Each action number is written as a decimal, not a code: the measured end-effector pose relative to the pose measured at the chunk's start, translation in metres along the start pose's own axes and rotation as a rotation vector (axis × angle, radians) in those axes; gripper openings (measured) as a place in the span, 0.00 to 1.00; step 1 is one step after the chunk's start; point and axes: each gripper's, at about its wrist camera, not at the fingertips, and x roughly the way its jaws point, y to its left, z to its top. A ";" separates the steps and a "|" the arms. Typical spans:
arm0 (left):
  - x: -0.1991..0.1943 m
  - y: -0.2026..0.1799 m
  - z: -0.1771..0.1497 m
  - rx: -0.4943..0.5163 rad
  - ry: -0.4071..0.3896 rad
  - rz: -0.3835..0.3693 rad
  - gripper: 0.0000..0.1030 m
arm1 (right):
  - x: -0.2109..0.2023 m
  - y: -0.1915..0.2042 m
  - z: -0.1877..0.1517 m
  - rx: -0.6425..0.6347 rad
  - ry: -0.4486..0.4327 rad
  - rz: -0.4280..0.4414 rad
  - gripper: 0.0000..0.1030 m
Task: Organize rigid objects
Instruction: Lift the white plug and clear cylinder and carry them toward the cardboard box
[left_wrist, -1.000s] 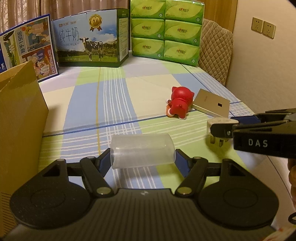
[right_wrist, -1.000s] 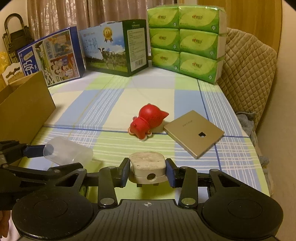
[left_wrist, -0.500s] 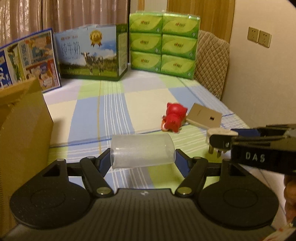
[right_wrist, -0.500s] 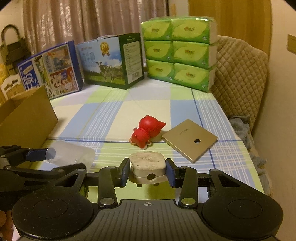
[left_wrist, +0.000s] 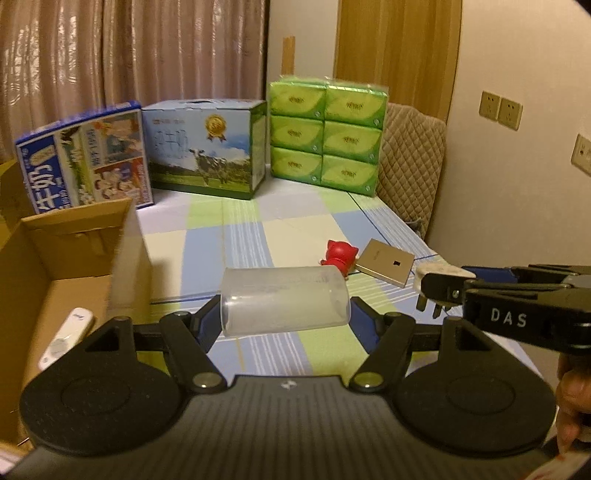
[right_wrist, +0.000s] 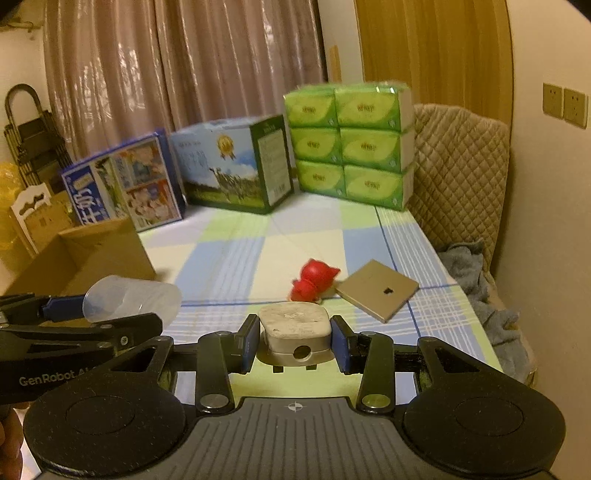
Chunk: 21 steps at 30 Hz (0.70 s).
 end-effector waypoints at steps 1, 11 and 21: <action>-0.008 0.002 0.001 -0.003 -0.003 0.005 0.66 | -0.006 0.003 0.002 -0.004 -0.006 0.004 0.37; -0.071 0.022 0.004 -0.003 -0.035 0.051 0.66 | -0.052 0.046 0.008 -0.041 -0.043 0.062 0.37; -0.110 0.049 -0.003 -0.024 -0.057 0.098 0.66 | -0.069 0.086 0.008 -0.102 -0.058 0.121 0.37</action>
